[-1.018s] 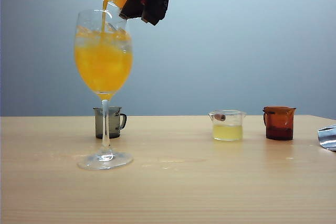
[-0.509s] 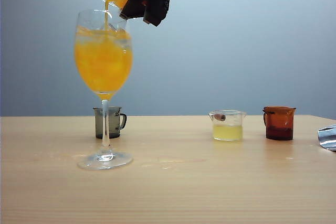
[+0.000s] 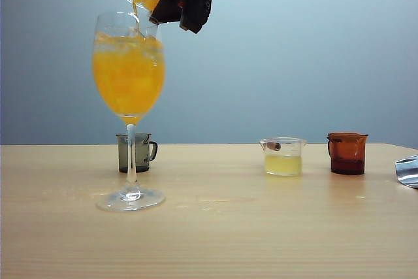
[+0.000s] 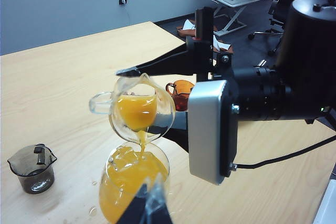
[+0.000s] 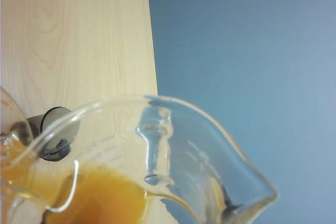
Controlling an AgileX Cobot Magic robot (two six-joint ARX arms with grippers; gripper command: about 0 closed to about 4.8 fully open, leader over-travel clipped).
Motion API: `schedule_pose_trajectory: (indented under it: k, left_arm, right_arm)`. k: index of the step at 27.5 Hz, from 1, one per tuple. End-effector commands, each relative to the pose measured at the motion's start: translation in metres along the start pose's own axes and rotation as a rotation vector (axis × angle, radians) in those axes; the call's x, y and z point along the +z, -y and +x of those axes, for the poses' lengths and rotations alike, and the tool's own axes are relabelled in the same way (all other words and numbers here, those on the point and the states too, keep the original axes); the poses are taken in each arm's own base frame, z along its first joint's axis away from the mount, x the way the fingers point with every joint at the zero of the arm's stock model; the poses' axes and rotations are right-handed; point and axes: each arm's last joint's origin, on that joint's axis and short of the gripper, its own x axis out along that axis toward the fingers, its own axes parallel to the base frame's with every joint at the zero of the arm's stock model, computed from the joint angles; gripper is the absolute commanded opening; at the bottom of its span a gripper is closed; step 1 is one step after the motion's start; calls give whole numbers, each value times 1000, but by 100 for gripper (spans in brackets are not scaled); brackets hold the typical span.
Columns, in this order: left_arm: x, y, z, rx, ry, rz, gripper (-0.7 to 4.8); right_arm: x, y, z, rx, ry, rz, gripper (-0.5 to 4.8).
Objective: Pick up the second measuring cup from the left, pour the orange juice inside into the goblet, and finally put the measuring cup back in its original place.
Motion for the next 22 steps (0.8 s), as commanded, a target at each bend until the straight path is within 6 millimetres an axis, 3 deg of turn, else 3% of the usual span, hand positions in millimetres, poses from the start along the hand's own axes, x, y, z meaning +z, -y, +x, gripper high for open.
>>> schedule_pose_trajectory:
  k: [1, 22]
  left_arm:
    - [2, 1, -1, -7, 8, 8, -6]
    - [2, 1, -1, -7, 8, 8, -6]
  right_arm:
    - [3, 7, -2, -41, 15, -3, 49]
    - [4, 10, -2, -81, 30, -93, 48]
